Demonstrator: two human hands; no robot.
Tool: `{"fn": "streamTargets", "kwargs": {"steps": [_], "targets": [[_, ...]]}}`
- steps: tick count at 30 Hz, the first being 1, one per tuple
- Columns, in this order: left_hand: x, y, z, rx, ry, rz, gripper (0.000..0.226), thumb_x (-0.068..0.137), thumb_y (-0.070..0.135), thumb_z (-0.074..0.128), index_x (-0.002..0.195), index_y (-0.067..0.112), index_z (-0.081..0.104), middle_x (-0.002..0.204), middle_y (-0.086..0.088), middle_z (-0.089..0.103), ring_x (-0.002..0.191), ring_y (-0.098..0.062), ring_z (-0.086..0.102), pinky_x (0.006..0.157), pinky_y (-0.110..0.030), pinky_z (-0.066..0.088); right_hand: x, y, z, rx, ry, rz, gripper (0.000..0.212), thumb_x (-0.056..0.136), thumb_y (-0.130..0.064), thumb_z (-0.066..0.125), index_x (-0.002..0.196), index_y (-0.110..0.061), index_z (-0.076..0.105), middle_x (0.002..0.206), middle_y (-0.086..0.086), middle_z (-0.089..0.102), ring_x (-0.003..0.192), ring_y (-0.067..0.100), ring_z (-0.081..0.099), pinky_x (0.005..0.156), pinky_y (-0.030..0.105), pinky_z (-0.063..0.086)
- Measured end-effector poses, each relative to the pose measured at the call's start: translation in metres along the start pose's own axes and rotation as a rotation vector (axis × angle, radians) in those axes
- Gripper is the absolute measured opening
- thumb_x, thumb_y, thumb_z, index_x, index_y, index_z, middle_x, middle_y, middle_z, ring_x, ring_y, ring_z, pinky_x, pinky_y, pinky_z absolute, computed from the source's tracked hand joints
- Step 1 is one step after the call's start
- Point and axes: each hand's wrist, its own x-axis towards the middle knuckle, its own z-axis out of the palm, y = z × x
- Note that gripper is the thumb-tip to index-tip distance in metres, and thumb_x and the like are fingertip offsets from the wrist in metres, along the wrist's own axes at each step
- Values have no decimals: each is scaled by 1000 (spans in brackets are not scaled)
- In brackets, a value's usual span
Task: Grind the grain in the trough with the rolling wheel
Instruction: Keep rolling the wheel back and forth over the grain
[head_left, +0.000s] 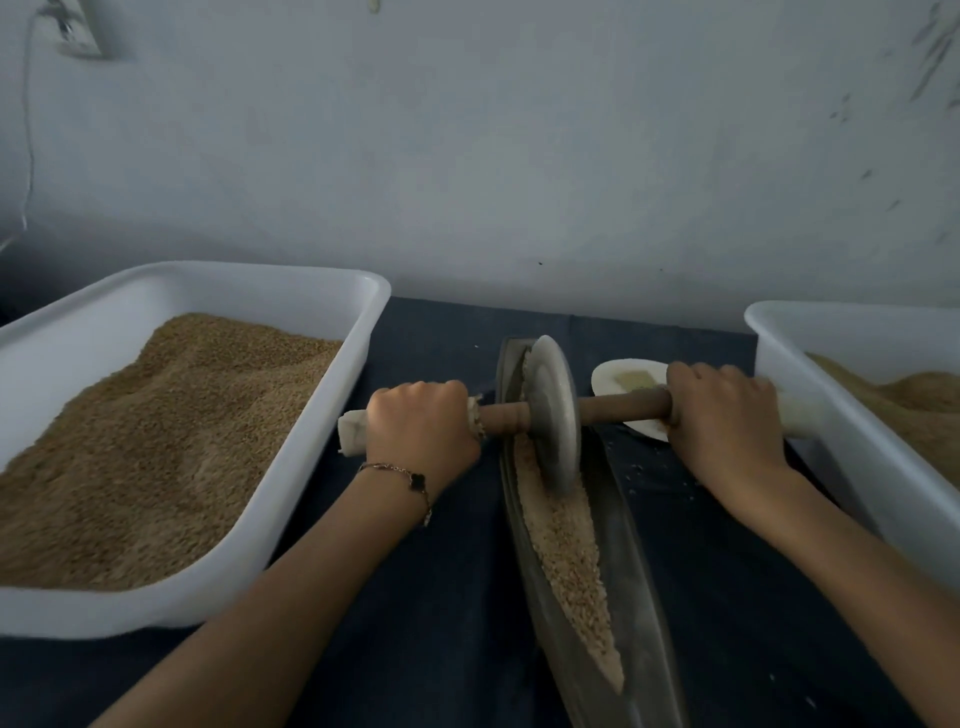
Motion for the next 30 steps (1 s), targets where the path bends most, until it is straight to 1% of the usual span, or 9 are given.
{"fn": "streamTargets", "kwargs": {"steps": [3,6,10,13,17,20,23,27,30], "targets": [[-24,5,-11,41,24,32,37,86,36,52,62,25,26,57,10,36,48,-8,28,49,-26,18,-33,3,-13,62,-32,6,27,80,-12,66,77,-21,41,75,1,52,72,23,48,64,33,26],[-51,7,-20,69,34,85,38,84,34,53,63,25,23,57,10,34,50,-7,28,56,-26,24,-70,12,-29,121,-37,-51,39,65,-3,76,72,-20,42,65,-2,44,61,21,41,58,33,28],[-75,4,-25,62,6,83,37,82,35,53,63,27,21,58,10,33,50,-6,25,52,-25,19,-91,19,-46,101,-8,-115,45,53,1,78,66,-22,41,59,-7,37,55,18,33,53,31,25],[-74,2,-23,43,-33,51,33,82,35,51,64,27,24,59,11,34,49,-5,26,46,-24,14,-81,17,-47,91,3,-106,44,54,0,78,67,-21,41,59,-6,39,55,21,41,55,31,25],[-57,1,-13,2,-46,13,34,82,35,50,64,27,23,60,11,35,49,-4,27,45,-24,15,-51,8,-36,120,31,-162,35,46,3,81,68,-9,57,57,6,55,52,31,52,50,32,29],[-32,-2,-5,-46,-15,22,28,83,33,51,65,27,30,60,11,36,52,-6,35,48,-24,22,-25,-2,-23,108,47,-215,26,56,-5,81,71,-12,61,63,4,60,57,28,55,53,32,35],[0,-3,1,-89,1,25,18,86,34,51,74,26,41,64,11,41,60,-12,45,57,-26,34,7,-8,-10,96,96,-216,30,63,-9,75,68,-19,48,61,-1,54,54,19,41,56,29,27],[34,1,2,-57,11,-1,17,86,35,50,75,23,46,62,9,42,59,-13,43,58,-28,33,43,-11,6,72,-1,-147,28,76,-16,62,72,-24,36,66,-8,36,63,17,34,60,31,23],[38,4,6,-35,44,-6,25,87,38,51,68,23,41,60,8,41,52,-9,36,56,-27,31,48,-11,11,91,-19,-117,25,79,-17,60,73,-24,37,66,-9,37,63,17,37,60,31,26]]}}
